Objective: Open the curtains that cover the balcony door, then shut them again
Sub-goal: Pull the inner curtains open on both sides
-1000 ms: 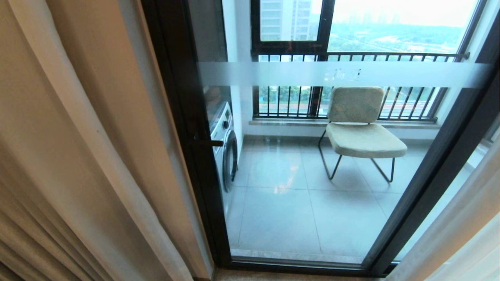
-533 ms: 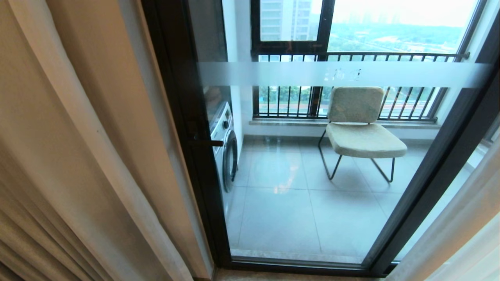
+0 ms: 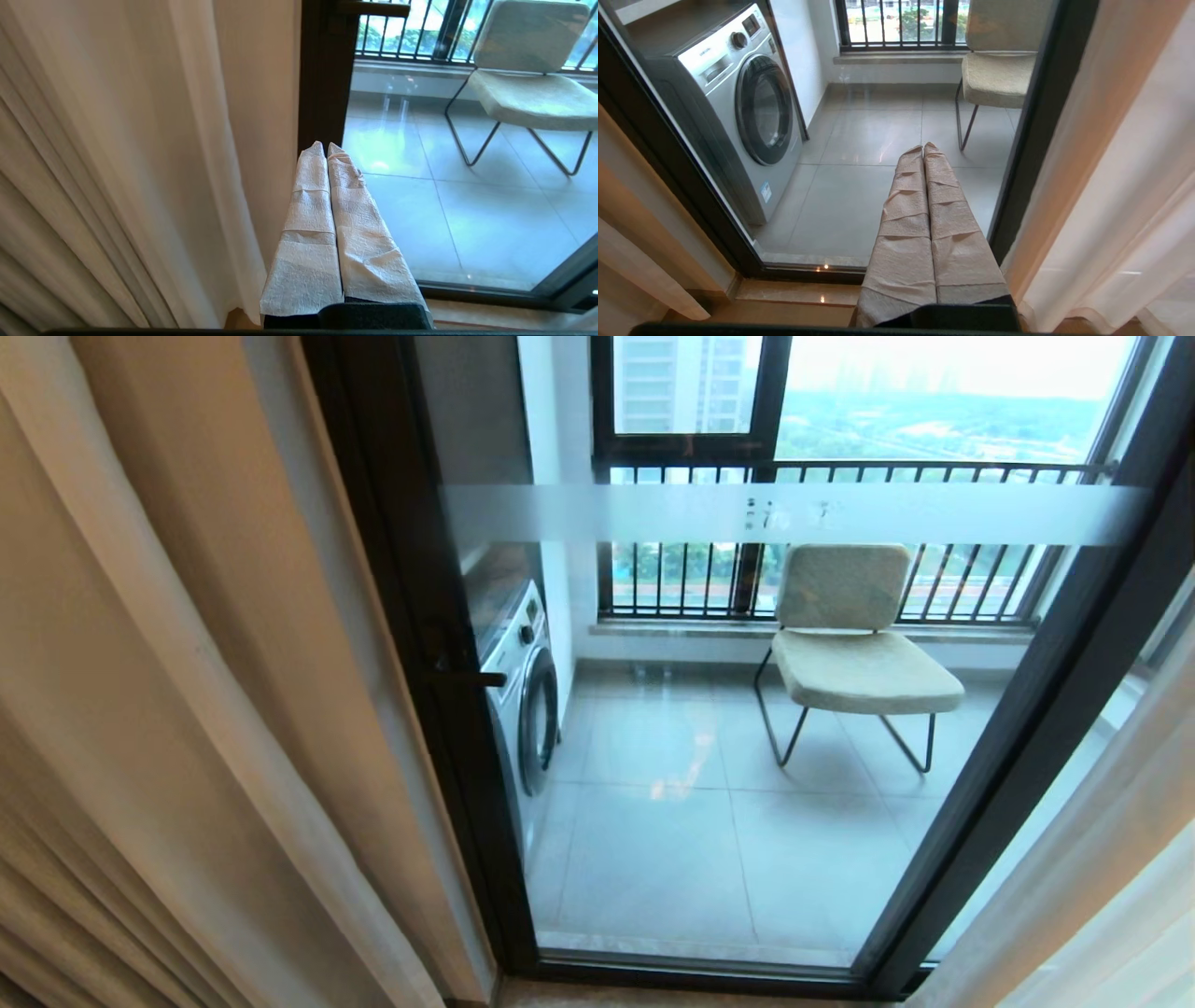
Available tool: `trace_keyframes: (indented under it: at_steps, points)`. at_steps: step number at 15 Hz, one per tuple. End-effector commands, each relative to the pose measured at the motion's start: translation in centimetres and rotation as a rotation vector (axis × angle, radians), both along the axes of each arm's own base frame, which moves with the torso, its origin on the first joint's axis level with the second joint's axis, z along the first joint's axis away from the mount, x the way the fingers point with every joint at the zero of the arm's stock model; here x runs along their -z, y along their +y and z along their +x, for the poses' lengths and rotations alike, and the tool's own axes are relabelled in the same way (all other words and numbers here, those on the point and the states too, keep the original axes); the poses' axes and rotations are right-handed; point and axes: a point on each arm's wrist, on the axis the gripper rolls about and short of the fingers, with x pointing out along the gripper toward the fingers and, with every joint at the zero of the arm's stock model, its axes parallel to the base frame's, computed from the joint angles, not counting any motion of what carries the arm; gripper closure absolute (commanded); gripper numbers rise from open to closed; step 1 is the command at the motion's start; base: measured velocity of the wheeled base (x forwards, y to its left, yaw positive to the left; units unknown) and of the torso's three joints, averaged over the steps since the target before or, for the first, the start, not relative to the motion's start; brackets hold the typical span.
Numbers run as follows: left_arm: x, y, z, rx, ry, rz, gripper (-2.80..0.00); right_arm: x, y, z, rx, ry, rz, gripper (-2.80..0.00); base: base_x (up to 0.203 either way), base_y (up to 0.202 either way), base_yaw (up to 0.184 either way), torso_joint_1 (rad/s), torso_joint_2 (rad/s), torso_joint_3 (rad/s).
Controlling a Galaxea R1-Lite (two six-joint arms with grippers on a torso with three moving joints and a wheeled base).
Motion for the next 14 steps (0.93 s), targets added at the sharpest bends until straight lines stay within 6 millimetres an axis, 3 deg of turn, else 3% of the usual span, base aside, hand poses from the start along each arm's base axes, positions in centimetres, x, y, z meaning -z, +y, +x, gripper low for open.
trace_keyframes:
  at_steps: [1, 14]
  points:
    - [0.01, 0.00, -0.01, 0.000, -0.002, -0.001, 0.00, -0.01, 0.00, 0.00, 0.000, -0.001, 0.000, 0.00, 0.000, -0.199, -0.002, -0.001, 0.00, 0.001]
    - [0.01, 0.00, -0.01, 0.000, -0.002, -0.001, 0.00, -0.01, 0.00, 0.00, 0.000, -0.001, 0.000, 0.00, 0.000, -0.191, 0.001, 0.004, 0.00, 0.004]
